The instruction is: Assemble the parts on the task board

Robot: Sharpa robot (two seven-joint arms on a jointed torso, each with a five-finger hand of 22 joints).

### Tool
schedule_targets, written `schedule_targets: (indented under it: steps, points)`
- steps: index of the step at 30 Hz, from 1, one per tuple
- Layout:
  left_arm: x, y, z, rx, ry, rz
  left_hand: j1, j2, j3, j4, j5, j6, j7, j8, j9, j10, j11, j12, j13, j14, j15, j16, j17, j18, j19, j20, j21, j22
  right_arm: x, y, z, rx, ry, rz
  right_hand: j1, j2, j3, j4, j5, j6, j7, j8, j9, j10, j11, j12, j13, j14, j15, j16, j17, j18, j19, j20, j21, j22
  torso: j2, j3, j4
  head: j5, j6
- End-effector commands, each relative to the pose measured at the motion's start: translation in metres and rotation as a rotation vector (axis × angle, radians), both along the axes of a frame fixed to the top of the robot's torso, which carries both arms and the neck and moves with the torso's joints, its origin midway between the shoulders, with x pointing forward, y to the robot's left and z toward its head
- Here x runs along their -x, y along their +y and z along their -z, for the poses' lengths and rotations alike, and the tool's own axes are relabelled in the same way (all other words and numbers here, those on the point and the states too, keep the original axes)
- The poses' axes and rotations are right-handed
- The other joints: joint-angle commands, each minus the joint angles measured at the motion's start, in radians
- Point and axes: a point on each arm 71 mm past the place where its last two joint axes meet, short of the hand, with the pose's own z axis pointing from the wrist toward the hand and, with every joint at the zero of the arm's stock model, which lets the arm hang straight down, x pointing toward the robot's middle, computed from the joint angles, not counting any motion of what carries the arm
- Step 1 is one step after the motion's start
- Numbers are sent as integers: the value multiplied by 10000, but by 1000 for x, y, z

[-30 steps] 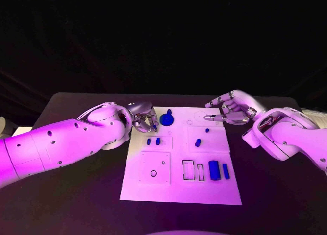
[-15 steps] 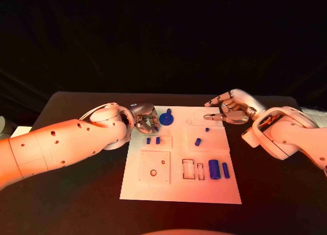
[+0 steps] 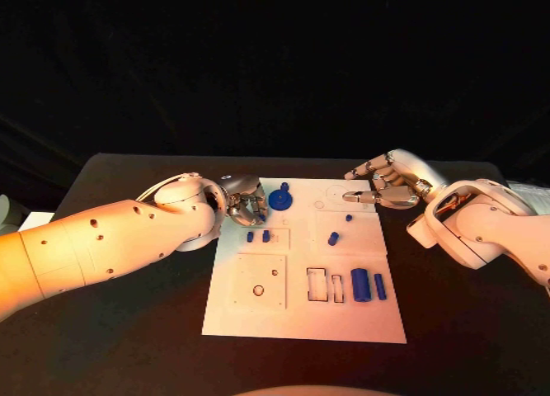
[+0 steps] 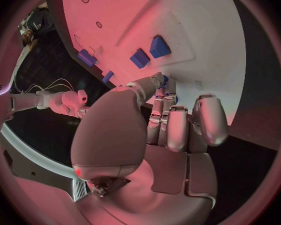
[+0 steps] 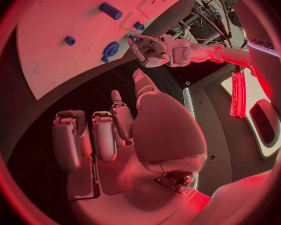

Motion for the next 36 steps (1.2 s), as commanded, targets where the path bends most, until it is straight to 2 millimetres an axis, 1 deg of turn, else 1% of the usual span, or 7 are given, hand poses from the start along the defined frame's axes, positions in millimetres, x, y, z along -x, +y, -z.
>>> schedule_targets:
  steps: [1, 12, 15, 18, 20, 29, 36]
  points:
    - [1, 0, 4, -263, 236, 12, -69, -1, -71, -15, 47, 68, 9, -42, 7, 74, -27, -42, -9, 397, -48, 48, -10, -124, 3, 55, 31, 0, 1, 2, 0, 43, 28, -178, -37, 101, -58, 0, 38, -1, -29, 49, 14, -33, 2, 18, 849, 743, 6, -24, 1331, 101, 500, -6, -27, 1642, -4, -2, 6, 6, -9]
    - [1, -2, 5, -272, 253, 96, -108, -20, -131, -34, 46, 56, 8, -79, -2, 72, -28, -92, -4, 390, -52, 46, -38, -123, -2, 51, 28, 5, 1, 2, 1, 48, 46, -193, -30, 112, -71, 1, 42, 3, -31, 49, 15, -28, 0, 24, 849, 746, 4, -21, 1340, 99, 506, -8, -22, 1651, 0, 0, -2, 23, -6]
    - [0, -2, 6, -312, 291, 63, -217, -74, -201, -17, 54, -153, 93, -242, -65, -135, 53, -277, -49, 373, 8, 24, -112, -123, -19, 78, -5, -14, 1, 2, 1, 52, 47, -183, -30, 112, -71, 1, 42, 3, -31, 49, 15, -28, 0, 24, 849, 746, 4, -21, 1340, 99, 506, -8, -22, 1651, -4, -2, 0, 11, -9]
    - [0, -1, 6, -333, 306, 12, -311, -162, -239, -4, 58, -658, 166, -568, -209, -395, 161, -491, -105, 349, 96, 2, -192, -115, -52, 145, -79, -67, 1, 1, 1, 55, 49, -172, -30, 112, -71, 1, 42, 3, -31, 49, 15, -28, 0, 24, 849, 746, 4, -21, 1340, 99, 506, -8, -22, 1651, -3, 4, 9, 7, -8]
    - [0, 0, 7, -340, 321, -14, -354, -194, -252, 8, 57, -785, 221, -627, -255, -553, 219, -584, -136, 338, 135, -4, -226, -102, -77, 180, -142, -117, 1, 1, 1, 56, 49, -168, -30, 112, -71, 1, 42, 3, -31, 49, 15, -28, 0, 24, 849, 746, 4, -21, 1340, 99, 506, -8, -22, 1651, -3, 5, 10, 2, -3]
    - [-1, 1, 6, -290, 300, -82, -384, -240, -267, 7, 57, -957, 251, -648, -310, -723, 272, -607, -156, 319, 183, -11, -271, -63, -141, 236, -307, -256, 1, 1, 1, 63, 53, -154, -32, 117, -78, 5, 43, 3, -31, 49, 15, -36, 0, 3, 836, 740, 3, -37, 1314, 103, 497, -9, -33, 1635, -6, 0, -2, 18, -10]
    - [-1, 3, 6, -266, 307, -189, -422, -271, -294, 22, 55, -996, 280, -641, -318, -791, 297, -606, -160, 306, 202, -20, -300, -50, -163, 258, -363, -300, 0, 0, 1, 80, 63, -117, -32, 119, -81, 6, 43, 1, -31, 48, 15, -67, 0, -80, 792, 710, 3, -113, 1183, 117, 465, -9, -69, 1576, -5, -4, 7, 6, -3]
